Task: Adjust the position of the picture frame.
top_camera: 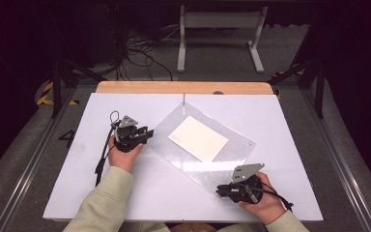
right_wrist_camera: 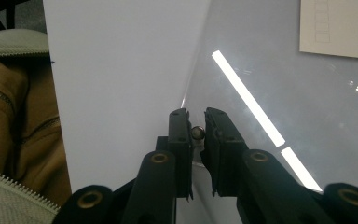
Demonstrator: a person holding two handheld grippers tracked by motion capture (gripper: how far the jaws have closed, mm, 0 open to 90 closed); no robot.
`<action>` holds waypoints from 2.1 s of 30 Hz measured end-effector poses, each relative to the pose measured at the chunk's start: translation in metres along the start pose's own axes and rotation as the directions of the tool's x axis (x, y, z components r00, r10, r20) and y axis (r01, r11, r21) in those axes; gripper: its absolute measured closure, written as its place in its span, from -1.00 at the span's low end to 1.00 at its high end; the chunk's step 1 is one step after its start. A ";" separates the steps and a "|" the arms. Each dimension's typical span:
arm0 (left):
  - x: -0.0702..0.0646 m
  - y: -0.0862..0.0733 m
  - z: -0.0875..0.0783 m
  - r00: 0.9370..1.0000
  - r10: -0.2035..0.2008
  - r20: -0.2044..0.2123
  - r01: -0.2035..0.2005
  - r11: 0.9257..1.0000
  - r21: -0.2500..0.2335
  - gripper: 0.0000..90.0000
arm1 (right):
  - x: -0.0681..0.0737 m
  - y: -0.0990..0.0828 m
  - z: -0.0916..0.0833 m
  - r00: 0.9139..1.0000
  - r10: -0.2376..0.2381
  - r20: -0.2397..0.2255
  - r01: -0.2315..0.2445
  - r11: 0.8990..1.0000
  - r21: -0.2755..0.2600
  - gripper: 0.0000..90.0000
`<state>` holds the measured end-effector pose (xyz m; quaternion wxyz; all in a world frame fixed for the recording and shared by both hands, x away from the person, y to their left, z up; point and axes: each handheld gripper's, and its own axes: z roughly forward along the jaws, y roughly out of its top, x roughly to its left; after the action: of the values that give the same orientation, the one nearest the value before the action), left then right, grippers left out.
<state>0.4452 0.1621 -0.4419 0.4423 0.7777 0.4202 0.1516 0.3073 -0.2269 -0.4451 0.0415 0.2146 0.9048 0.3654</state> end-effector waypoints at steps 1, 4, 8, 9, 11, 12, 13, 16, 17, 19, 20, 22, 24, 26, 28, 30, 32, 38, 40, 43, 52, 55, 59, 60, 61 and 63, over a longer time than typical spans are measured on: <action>0.000 0.000 0.000 1.000 0.000 0.000 0.000 1.000 0.000 0.27 | -0.001 0.000 -0.001 1.000 0.009 -0.002 -0.009 1.000 -0.001 0.74; -0.005 0.001 -0.011 0.999 0.041 -0.015 -0.041 0.999 0.001 0.19 | -0.003 0.001 -0.004 1.000 0.018 0.013 -0.018 0.999 -0.028 0.69; -0.012 0.002 -0.032 0.995 0.095 -0.041 -0.096 0.995 -0.011 0.08 | -0.013 0.005 -0.020 0.998 0.043 0.051 -0.038 0.995 -0.093 0.64; -0.014 0.002 -0.036 0.992 0.109 -0.057 -0.109 0.994 -0.007 0.08 | -0.016 0.006 -0.023 0.997 0.050 0.061 -0.044 0.994 -0.102 0.64; -0.015 0.001 -0.045 0.988 0.138 -0.064 -0.138 0.990 -0.009 0.09 | -0.025 0.006 -0.029 0.993 0.070 0.092 -0.060 0.992 -0.113 0.66; -0.015 0.001 -0.048 0.989 0.138 -0.059 -0.139 0.990 -0.008 0.09 | -0.030 0.006 -0.032 0.991 0.078 0.104 -0.066 0.991 -0.114 0.67; -0.015 0.000 -0.050 0.989 0.139 -0.051 -0.139 0.990 -0.008 0.09 | -0.034 0.006 -0.034 0.989 0.087 0.116 -0.073 0.990 -0.117 0.67; -0.017 -0.004 -0.056 0.988 0.151 -0.037 -0.152 0.988 -0.008 0.09 | -0.047 0.007 -0.039 0.983 0.112 0.149 -0.092 0.987 -0.132 0.69; -0.018 -0.006 -0.057 0.988 0.151 -0.027 -0.151 0.988 -0.008 0.08 | -0.050 0.008 -0.040 0.981 0.120 0.151 -0.099 0.986 -0.135 0.69; -0.018 -0.009 -0.061 0.988 0.152 -0.016 -0.152 0.988 -0.004 0.08 | -0.059 0.011 -0.044 0.976 0.133 0.175 -0.109 0.984 -0.140 0.69; -0.018 -0.011 -0.063 0.987 0.159 -0.008 -0.159 0.987 -0.006 0.07 | -0.062 0.012 -0.045 0.973 0.137 0.184 -0.112 0.983 -0.143 0.69; -0.018 -0.014 -0.066 0.988 0.153 -0.005 -0.153 0.988 -0.009 0.07 | -0.071 0.014 -0.048 0.966 0.155 0.208 -0.125 0.981 -0.147 0.68; -0.019 -0.017 -0.069 0.988 0.157 0.006 -0.157 0.988 -0.003 0.06 | -0.079 0.016 -0.051 0.960 0.169 0.224 -0.138 0.979 -0.149 0.69; -0.019 -0.019 -0.072 0.986 0.169 0.006 -0.169 0.986 0.002 0.06 | -0.088 0.015 -0.054 0.958 0.188 0.219 -0.155 0.975 -0.160 0.71; -0.020 -0.021 -0.074 0.983 0.185 0.011 -0.185 0.983 0.008 0.06 | -0.098 0.014 -0.057 0.953 0.214 0.214 -0.176 0.968 -0.180 0.71; -0.021 -0.024 -0.075 0.982 0.188 0.013 -0.188 0.982 0.012 0.06 | -0.108 0.011 -0.060 0.941 0.248 0.231 -0.206 0.959 -0.194 0.71; -0.021 -0.025 -0.076 0.983 0.184 0.018 -0.185 0.983 0.020 0.06 | -0.113 0.009 -0.062 0.933 0.268 0.241 -0.222 0.954 -0.201 0.71; -0.020 -0.030 -0.077 0.981 0.192 0.020 -0.193 0.981 0.030 0.08 | -0.135 -0.003 -0.065 0.890 0.352 0.289 -0.293 0.929 -0.226 0.71; -0.020 -0.030 -0.076 0.981 0.192 0.025 -0.193 0.980 0.040 0.09 | -0.142 -0.007 -0.065 0.874 0.371 0.314 -0.309 0.923 -0.231 0.71; -0.020 -0.031 -0.074 0.981 0.192 0.028 -0.193 0.980 0.043 0.09 | -0.152 -0.012 -0.064 0.847 0.409 0.339 -0.337 0.907 -0.253 0.72; -0.021 -0.031 -0.070 0.980 0.192 0.041 -0.194 0.980 0.052 0.09 | -0.163 -0.018 -0.053 0.786 0.447 0.427 -0.386 0.895 -0.226 0.71; -0.022 -0.031 -0.070 0.980 0.195 0.044 -0.197 0.979 0.052 0.09 | -0.165 -0.019 -0.051 0.782 0.455 0.425 -0.396 0.890 -0.224 0.71; -0.023 -0.031 -0.069 0.980 0.193 0.047 -0.195 0.979 0.053 0.09 | -0.162 -0.017 -0.047 0.804 0.450 0.388 -0.396 0.893 -0.214 0.70; -0.023 -0.031 -0.069 0.980 0.194 0.047 -0.197 0.979 0.054 0.09 | -0.160 -0.016 -0.047 0.814 0.442 0.378 -0.390 0.897 -0.209 0.70; -0.023 -0.032 -0.069 0.980 0.195 0.047 -0.198 0.979 0.055 0.09 | -0.158 -0.015 -0.046 0.821 0.433 0.372 -0.385 0.901 -0.198 0.70; -0.024 -0.032 -0.069 0.979 0.196 0.049 -0.198 0.979 0.056 0.08 | -0.157 -0.015 -0.044 0.829 0.410 0.380 -0.372 0.912 -0.173 0.70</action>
<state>0.3728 0.1902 -0.4256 0.4103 0.8316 0.3359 0.1653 0.4337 -0.3305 -0.4355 0.1638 0.4645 0.7949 0.3544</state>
